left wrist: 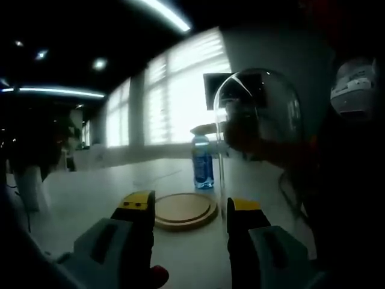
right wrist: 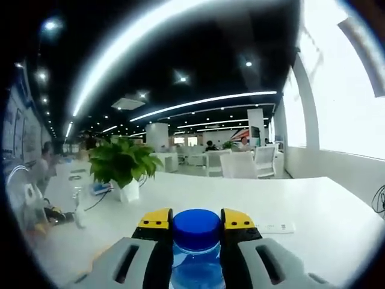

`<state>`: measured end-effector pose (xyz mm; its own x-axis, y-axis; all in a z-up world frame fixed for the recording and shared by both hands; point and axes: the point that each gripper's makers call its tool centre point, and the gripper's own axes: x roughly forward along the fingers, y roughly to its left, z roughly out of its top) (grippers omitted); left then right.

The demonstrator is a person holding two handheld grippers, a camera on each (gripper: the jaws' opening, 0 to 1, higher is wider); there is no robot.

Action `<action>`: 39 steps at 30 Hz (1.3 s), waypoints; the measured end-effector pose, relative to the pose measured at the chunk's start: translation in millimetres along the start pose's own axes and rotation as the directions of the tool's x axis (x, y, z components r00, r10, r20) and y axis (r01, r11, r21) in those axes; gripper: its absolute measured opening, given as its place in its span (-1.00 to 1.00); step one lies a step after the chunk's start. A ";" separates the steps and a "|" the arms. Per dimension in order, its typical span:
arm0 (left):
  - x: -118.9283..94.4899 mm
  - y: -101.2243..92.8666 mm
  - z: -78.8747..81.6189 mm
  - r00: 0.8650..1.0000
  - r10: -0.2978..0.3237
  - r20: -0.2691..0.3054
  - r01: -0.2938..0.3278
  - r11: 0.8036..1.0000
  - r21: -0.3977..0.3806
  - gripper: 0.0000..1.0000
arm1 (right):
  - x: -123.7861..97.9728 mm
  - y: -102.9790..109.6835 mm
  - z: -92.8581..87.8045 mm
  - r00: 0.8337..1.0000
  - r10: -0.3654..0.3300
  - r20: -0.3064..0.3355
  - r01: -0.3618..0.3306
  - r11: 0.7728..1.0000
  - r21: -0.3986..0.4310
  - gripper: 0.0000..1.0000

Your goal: Open the cover put in the Mizone put the cover back on

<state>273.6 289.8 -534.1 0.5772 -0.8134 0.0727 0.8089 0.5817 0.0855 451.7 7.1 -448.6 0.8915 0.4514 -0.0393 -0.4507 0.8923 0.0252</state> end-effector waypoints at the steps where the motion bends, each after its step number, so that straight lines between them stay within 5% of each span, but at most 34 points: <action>1: 0.0 0.1 -0.1 1.000 0.000 0.000 0.000 1.000 -0.001 -0.21 | 0.2 1.6 -0.1 1.000 0.006 0.002 -0.006 1.000 0.001 -0.55; 39: -0.6 1.3 0.7 1.000 0.005 0.003 -0.005 1.000 -0.002 -0.22 | 4.6 40.2 -0.6 0.984 0.169 0.056 -0.168 0.986 -0.017 -0.54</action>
<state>274.2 291.1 -533.4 0.5807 -0.8106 0.0763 0.8064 0.5855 0.0829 437.6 45.1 -448.4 0.8036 0.5948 0.0211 -0.5951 0.8035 0.0143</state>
